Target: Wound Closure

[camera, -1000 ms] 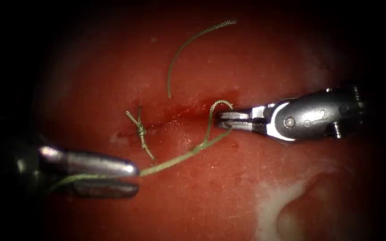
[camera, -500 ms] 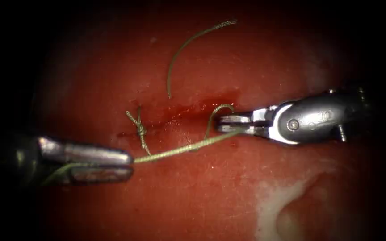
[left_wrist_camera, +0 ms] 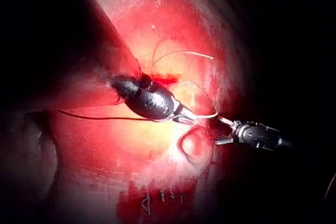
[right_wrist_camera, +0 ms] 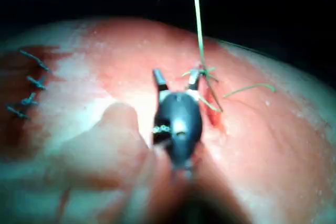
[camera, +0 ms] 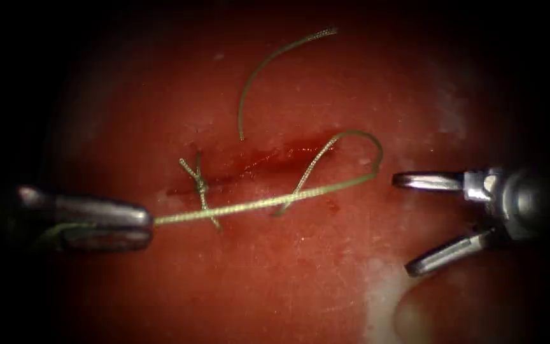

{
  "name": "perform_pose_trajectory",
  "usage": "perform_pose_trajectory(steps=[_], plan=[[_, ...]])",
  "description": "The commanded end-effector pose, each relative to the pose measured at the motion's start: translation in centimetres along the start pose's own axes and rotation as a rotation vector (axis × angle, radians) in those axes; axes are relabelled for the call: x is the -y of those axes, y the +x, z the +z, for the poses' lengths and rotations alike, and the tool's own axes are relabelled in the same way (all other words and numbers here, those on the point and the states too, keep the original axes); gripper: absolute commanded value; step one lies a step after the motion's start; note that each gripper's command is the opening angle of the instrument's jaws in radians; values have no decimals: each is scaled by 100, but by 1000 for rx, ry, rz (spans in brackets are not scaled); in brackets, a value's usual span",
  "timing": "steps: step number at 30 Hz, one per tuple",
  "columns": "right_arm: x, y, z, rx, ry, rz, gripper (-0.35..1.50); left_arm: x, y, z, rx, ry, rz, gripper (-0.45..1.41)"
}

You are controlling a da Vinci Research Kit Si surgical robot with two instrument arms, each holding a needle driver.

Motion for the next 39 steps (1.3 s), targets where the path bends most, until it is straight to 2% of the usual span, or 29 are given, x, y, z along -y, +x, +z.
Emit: perform_pose_trajectory(steps=[1, 2, 3, 4, 5, 7, 12, 15, 20, 22, 25, 28, 32, 34, 39], plan=[[3, 3, -4, -4, 11, 10, 148, -4, -5, 4, -6, -12, -1, -35], [-3, 9, -11, -11, 17, 29, 109, -7, -4, 1, -14, -28, -1, -35], [-10, 13, -13, -12, 16, 42, 42, -8, -4, 1, -17, -33, -1, -35], [-14, 17, -14, 1, 12, 47, -8, -9, -3, 2, -22, -41, 5, -35], [-22, 23, -13, 34, -12, 57, -35, -10, -3, 2, -25, -46, 5, -35], [-35, 34, -12, 46, -39, 13, -35, -11, -3, 3, -31, -57, 5, -35], [-65, 64, -11, -49, -86, -38, -35, -19, -5, 5, -22, -121, 15, -35], [-76, 70, 3, -81, -126, -61, -35, -25, -4, 10, -16, -157, 22, -35], [-85, 64, 38, -83, -160, -73, -35, -31, 0, 18, -20, -197, 27, -35], [-87, 59, 53, -79, -142, -81, -35, -32, 1, 21, -20, -213, 26, -35], [-91, 37, 95, -43, -79, -105, -35, -28, 10, 26, -34, -247, 36, -35], [-88, 27, 116, -17, -26, -127, -35, -17, 18, 32, -44, -255, 31, -35], [-74, 19, 130, -26, 38, -116, -35, 6, 14, 43, -7, -171, 47, -35], [-69, 20, 132, -30, 61, -119, -35, 14, -1, 45, 42, -93, 70, -35], [-60, 19, 136, -38, 86, -109, -35, 26, -39, 41, 106, -4, 95, -35]])
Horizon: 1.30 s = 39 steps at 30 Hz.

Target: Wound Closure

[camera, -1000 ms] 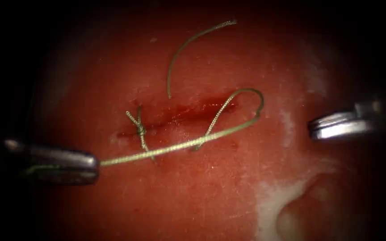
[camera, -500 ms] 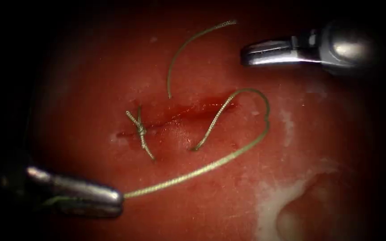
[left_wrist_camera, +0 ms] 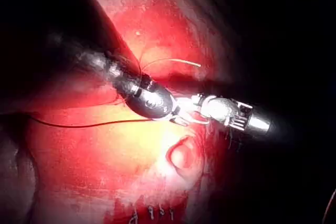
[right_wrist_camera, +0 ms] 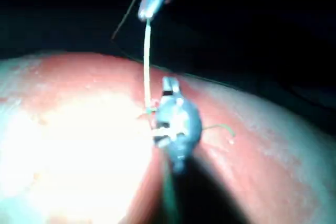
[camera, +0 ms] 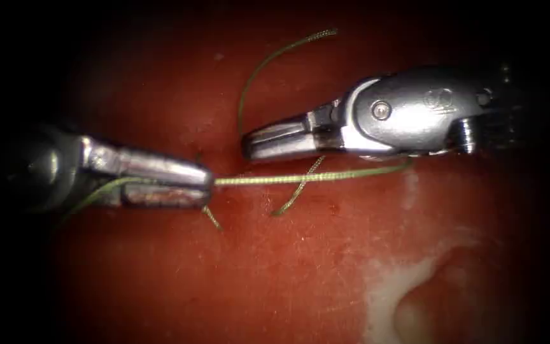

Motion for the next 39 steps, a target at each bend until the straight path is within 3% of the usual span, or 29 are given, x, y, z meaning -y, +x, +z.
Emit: perform_pose_trajectory(steps=[1, 7, 11, 21, 28, 32, 33, 35, 37, 39], plan=[[2, -2, 10, -6, 8, 5, -35, 0, -10, 5, 13, 20, 3, -35], [12, -7, 17, -15, 40, 23, -35, 24, -53, 2, 53, 112, 18, -35], [14, -7, 18, -17, 47, 25, -35, 29, -64, 7, 62, 141, 29, -35], [13, 0, 19, -79, 13, 71, -35, 10, -125, 49, 83, 162, 27, -35], [5, 1, 24, -118, -66, 96, -35, -4, -130, 48, 89, 148, 25, -35], [-2, 0, 26, -182, -168, 142, -35, -21, -121, 52, 87, 126, 24, -35], [-3, 0, 28, -181, -191, 144, -30, -24, -119, 54, 84, 122, 23, -35], [-5, -2, 34, -176, -269, 152, 44, -32, -108, 58, 78, 107, 18, -35], [-7, -3, 35, -158, -326, 162, 89, -36, -100, 59, 74, 101, 13, -35], [-9, -4, 33, -152, -358, 167, 93, -41, -94, 59, 71, 96, 11, -35]])
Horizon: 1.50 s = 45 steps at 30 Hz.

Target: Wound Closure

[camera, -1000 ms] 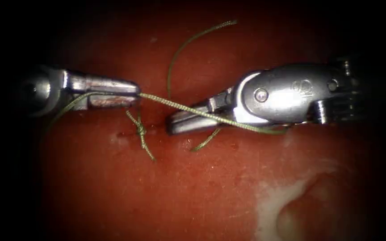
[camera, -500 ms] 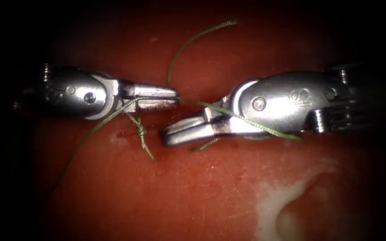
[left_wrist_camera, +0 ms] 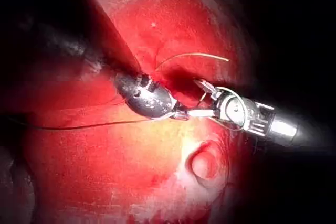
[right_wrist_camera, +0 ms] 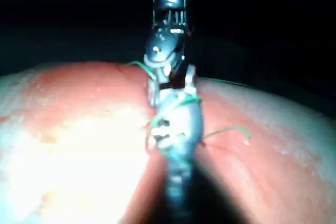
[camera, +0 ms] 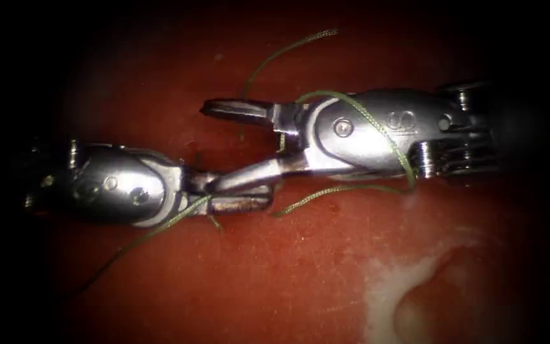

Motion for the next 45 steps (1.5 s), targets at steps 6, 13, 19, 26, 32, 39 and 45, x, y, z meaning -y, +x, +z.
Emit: perform_pose_trajectory(steps=[6, 13, 19, 26, 32, 39, 45], plan=[[-11, -15, 0, 46, -108, -3, 104, -14, 22, -1, -7, -16, -16, -35], [-7, -30, 2, 119, -90, -13, 104, -12, 51, -6, -12, -22, -39, -35], [7, -36, 8, 188, 12, -19, 101, 17, 75, -12, -24, -38, -35, -35], [25, -49, 17, 207, 122, -33, 89, 54, 80, -11, -16, -48, -20, -35], [35, -50, 20, 199, 177, -44, 89, 79, 62, -4, 15, -80, -17, -35], [40, -48, 16, 187, 243, -51, 69, 81, 26, 18, 4, -107, 6, -35], [40, -46, 9, 131, 254, -31, 68, 81, -9, 17, 6, -124, -6, -35]])
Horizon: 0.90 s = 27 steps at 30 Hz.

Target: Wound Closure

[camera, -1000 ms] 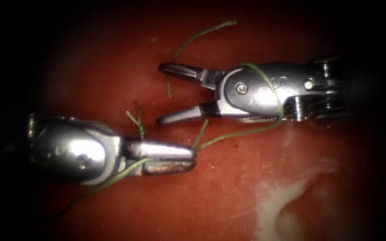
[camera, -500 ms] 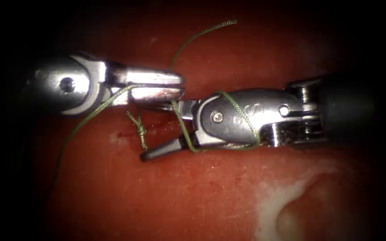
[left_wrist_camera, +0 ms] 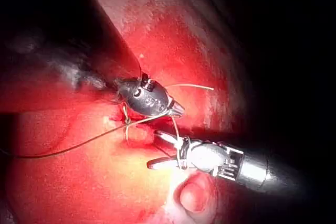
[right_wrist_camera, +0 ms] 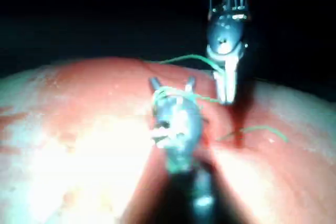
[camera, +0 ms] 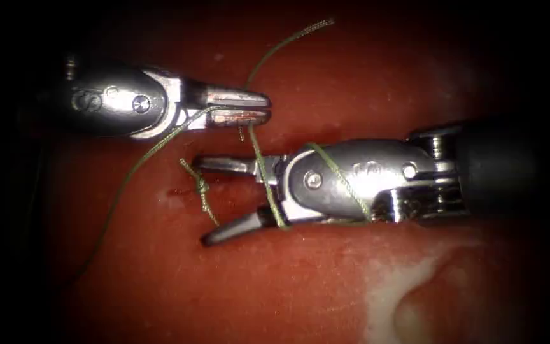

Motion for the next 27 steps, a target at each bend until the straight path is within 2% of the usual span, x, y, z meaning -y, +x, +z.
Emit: perform_pose_trajectory(steps=[1, 5, 8, 12, 15, 18, 25, 27], plan=[[-1, -1, 5, -18, -1, 10, 66, -2, -8, 6, -3, -2, -6, -35], [-2, 4, -4, -101, 4, 46, 63, -6, -29, 4, -3, -9, -16, -35], [-2, 6, -4, -150, 18, 68, 59, -10, -38, 6, -1, -8, -20, -35], [-6, 6, -2, -204, -11, 98, 54, -21, -40, 8, 0, -9, -19, -35], [-16, 9, -14, -244, -65, 112, 51, -26, -40, 3, -3, -15, -17, -35], [-31, 7, -33, -271, -171, 133, 49, -35, -40, -8, -2, -17, -19, -35], [-45, -5, -51, -312, -309, 226, 52, -52, -36, -13, 0, -14, -21, -35], [-43, -8, -49, -371, -317, 283, 52, -65, -41, -6, 4, -10, -23, -35]])
